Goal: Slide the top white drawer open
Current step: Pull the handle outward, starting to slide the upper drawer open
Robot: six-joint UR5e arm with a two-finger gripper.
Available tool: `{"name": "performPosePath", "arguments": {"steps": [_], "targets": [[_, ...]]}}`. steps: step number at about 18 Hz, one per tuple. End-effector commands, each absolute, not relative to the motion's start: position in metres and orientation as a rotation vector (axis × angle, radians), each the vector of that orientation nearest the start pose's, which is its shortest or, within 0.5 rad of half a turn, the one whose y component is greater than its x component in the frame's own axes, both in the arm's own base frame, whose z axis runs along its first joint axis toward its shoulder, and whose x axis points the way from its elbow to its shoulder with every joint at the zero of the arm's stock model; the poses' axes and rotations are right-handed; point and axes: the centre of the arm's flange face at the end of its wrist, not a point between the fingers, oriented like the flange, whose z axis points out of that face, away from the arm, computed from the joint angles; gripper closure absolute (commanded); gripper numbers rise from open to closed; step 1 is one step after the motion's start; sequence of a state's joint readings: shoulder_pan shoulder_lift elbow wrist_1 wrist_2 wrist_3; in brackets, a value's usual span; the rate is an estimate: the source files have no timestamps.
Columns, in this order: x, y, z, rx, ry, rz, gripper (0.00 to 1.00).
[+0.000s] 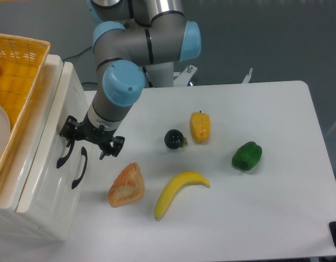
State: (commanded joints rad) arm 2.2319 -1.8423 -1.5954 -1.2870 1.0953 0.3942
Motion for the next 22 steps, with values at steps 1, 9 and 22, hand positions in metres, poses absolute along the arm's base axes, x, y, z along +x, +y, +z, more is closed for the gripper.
{"name": "performPosePath", "arguments": {"steps": [1, 9, 22], "targets": [[-0.2195, 0.5735, 0.3686, -2.824, -0.383, -0.604, 0.11], [-0.2204, 0.5747, 0.3719, -2.818, -0.374, -0.596, 0.19], [-0.219, 0.5745, 0.3741, -2.811, -0.37, -0.589, 0.33]]}}
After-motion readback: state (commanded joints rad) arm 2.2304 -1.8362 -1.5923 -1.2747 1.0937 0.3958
